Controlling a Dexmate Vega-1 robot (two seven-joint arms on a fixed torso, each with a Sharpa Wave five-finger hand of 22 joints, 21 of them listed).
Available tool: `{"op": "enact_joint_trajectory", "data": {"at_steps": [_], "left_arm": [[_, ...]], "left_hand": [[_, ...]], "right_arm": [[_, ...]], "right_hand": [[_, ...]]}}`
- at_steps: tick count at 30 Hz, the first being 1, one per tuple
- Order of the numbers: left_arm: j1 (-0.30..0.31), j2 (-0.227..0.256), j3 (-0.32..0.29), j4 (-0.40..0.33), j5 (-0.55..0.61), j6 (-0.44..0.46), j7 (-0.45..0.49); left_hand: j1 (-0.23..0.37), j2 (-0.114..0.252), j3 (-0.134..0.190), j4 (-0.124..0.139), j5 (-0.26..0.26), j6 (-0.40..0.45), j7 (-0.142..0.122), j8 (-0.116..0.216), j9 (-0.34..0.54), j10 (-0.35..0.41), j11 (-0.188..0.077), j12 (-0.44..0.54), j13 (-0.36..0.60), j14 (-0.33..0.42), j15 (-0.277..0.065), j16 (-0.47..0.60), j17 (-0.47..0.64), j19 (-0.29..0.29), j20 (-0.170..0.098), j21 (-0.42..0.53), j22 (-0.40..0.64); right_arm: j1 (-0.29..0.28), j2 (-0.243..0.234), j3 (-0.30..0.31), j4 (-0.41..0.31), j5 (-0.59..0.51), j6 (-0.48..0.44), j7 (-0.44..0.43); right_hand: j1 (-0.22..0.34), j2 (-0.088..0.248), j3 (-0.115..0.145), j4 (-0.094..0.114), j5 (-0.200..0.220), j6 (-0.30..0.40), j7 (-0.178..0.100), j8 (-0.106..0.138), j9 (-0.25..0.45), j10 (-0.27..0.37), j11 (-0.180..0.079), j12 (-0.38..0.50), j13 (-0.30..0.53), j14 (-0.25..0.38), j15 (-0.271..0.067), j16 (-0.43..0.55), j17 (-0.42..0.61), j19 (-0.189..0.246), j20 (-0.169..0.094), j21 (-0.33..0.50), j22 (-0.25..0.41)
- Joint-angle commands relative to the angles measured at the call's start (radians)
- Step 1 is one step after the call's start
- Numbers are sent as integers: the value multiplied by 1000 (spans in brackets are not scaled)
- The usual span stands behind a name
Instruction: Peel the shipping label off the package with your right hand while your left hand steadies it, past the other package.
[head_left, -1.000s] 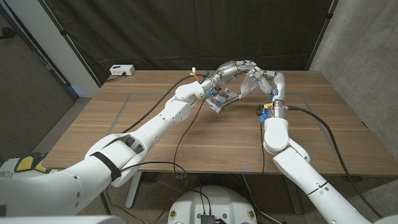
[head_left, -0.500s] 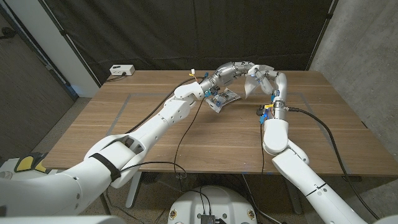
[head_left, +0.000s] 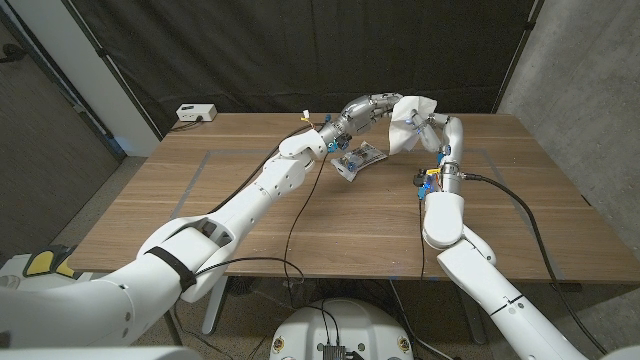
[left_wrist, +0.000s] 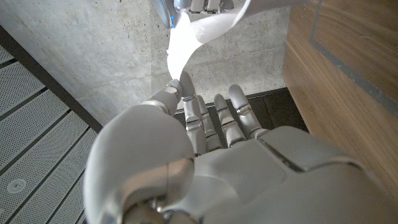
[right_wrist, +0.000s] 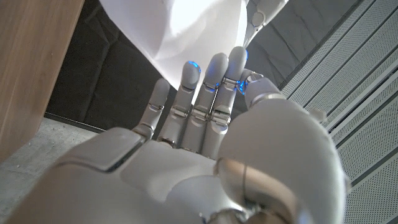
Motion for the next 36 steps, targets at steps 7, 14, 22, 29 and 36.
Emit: {"op": "enact_joint_trajectory", "data": {"at_steps": [7,14,22,29,36], "left_arm": [[13,-5,-33,-9,-9,-11,81],[26,-2,-44,-30,-15,-8,119],[40,4,-56,-51,-30,-1,142],[53,10,-64,-71,-45,8,157],[67,20,-72,-95,-52,12,177]], "left_hand": [[-4,6,20,-6,5,9,-18,98,5,22,-23,2,1,0,-72,-1,7,-2,-4,7,3],[-7,6,20,-6,5,6,-20,100,6,20,-26,2,3,0,-74,0,9,-2,-5,6,2],[-9,7,21,-5,5,3,-20,102,6,21,-27,3,4,3,-74,1,10,0,-5,5,1],[-10,8,21,-5,5,0,-22,102,4,22,-29,5,6,5,-75,2,11,1,-5,4,-1],[-11,8,21,-5,5,2,-23,103,1,20,-32,6,9,6,-76,3,11,6,-4,3,-5]], "right_arm": [[9,21,2,31,-29,25,-32],[6,32,2,32,-45,24,-53],[5,43,0,36,-61,31,-72],[3,50,-3,37,-73,34,-84],[-1,60,-6,37,-85,37,-99]], "right_hand": [[-12,-4,14,0,15,-7,-2,12,9,6,-7,12,0,-8,-142,12,-4,4,2,6,-3],[-13,-5,16,-1,18,-6,-3,11,7,7,-7,15,2,-7,-142,15,-5,7,2,6,-8],[-13,-6,17,-2,21,-7,-3,11,7,7,-5,17,1,-6,-142,18,-6,11,2,4,-16],[-13,-7,17,-2,22,-6,-4,11,5,6,-7,18,1,-6,-143,22,-7,13,2,3,-22],[-13,-7,17,-3,23,-6,-2,11,5,6,-7,19,1,-6,-143,24,-7,14,2,5,-25]]}}
